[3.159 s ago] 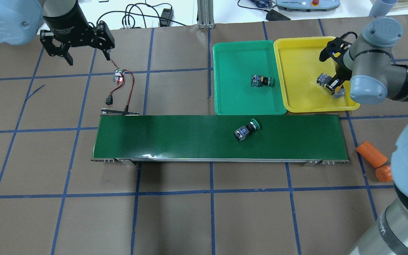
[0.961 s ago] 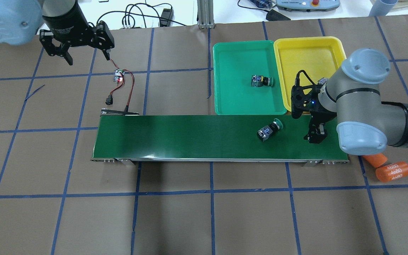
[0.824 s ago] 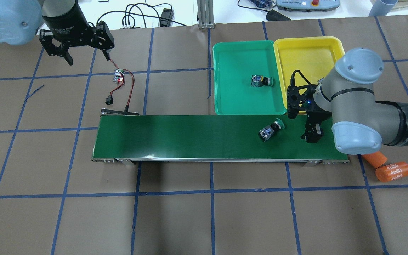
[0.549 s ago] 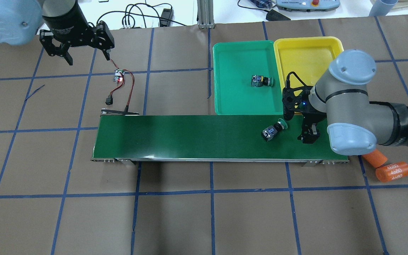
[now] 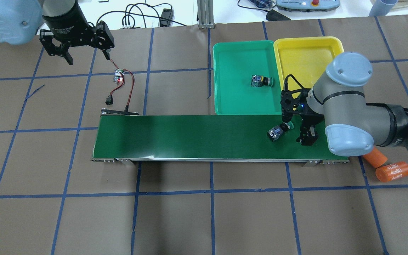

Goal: Sort buttons by color to trays
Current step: 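Return the right gripper to the belt and grasp the green-capped button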

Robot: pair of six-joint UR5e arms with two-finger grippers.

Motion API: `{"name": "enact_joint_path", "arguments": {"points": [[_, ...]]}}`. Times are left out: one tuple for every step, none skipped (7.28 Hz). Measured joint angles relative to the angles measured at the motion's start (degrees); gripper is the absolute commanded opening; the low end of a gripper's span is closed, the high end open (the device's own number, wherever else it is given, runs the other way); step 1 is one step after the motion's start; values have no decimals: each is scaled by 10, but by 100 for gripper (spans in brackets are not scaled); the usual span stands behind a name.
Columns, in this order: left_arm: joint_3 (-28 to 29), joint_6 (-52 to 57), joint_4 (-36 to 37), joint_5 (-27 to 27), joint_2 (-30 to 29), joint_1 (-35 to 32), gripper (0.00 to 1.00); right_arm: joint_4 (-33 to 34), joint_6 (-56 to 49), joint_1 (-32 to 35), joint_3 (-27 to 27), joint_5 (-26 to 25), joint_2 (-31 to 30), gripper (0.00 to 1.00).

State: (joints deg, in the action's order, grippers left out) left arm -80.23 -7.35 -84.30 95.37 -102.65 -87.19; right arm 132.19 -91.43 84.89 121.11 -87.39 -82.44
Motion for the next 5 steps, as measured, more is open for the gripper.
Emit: {"name": "enact_joint_path", "arguments": {"points": [[2,0,0,0,0,0,100,0,1,9,0,-1,1,100],[3,0,-1,0,1,0,100,1,2,18,0,-1,2,100],[3,0,-1,0,1,0,100,1,2,22,0,-1,2,100],[4,0,-1,0,2,0,100,1,3,24,1,-1,2,84],[4,0,-1,0,2,0,100,1,2,25,1,-1,2,40]]}}
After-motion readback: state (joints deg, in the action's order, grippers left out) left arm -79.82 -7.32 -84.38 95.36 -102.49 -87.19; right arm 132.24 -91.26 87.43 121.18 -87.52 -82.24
